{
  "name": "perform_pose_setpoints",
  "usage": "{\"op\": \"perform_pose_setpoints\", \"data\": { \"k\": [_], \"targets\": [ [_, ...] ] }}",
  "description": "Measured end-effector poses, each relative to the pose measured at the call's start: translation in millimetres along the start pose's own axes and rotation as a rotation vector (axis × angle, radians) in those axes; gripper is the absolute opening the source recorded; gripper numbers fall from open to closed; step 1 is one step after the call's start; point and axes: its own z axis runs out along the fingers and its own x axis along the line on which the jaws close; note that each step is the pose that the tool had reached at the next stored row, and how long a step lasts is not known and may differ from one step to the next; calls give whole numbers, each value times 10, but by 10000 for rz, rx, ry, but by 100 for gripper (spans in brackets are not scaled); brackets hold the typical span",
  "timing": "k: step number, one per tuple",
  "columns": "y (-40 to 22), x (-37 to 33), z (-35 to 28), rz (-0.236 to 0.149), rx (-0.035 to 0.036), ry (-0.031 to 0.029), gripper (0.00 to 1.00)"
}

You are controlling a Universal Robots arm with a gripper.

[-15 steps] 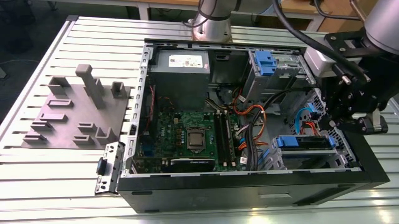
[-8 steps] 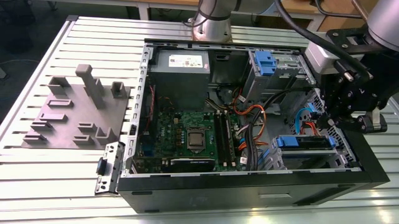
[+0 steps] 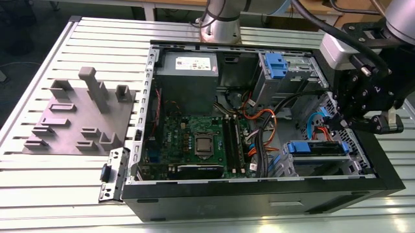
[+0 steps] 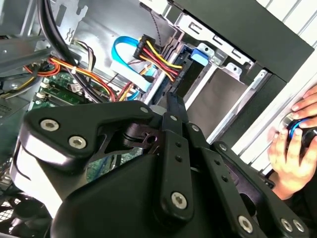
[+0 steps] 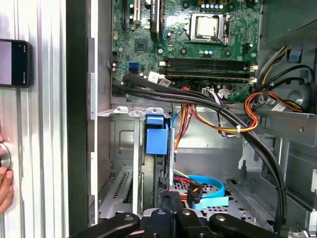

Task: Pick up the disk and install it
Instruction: 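Insert the second disk wire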

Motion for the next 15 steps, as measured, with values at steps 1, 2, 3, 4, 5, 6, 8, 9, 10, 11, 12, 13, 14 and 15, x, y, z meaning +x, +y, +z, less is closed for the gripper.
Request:
{"op": "perform_pose_setpoints", "data": {
  "k": [1, 2, 3, 4, 5, 6, 8, 9, 10, 11, 12, 13, 14, 15],
  "targets": [
    [-1, -12, -1, -1, -2, -1, 11],
    [-1, -27, -2, -1, -6, -1, 11],
    [-2, -41, -2, -2, -13, 0, 11],
    [-2, -56, -3, -1, -22, -1, 11],
    [-2, -71, -3, -1, -36, -1, 11],
    [-2, -85, -3, 0, -51, -1, 11],
    [-2, -114, -3, 1, -97, -2, 11],
    [-3, -126, -3, 0, -136, -3, 11],
    [-4, -135, -3, 0, -177, -4, 11],
    [-4, -142, -2, 1, -210, -5, 11],
    [-3, -150, -2, 3, -236, -6, 11],
    [-4, -157, -2, 3, -261, -6, 11],
    [-5, -162, -3, 2, -288, -6, 11],
    [-6, -163, -2, 2, -313, -7, 11]
  ]
}}
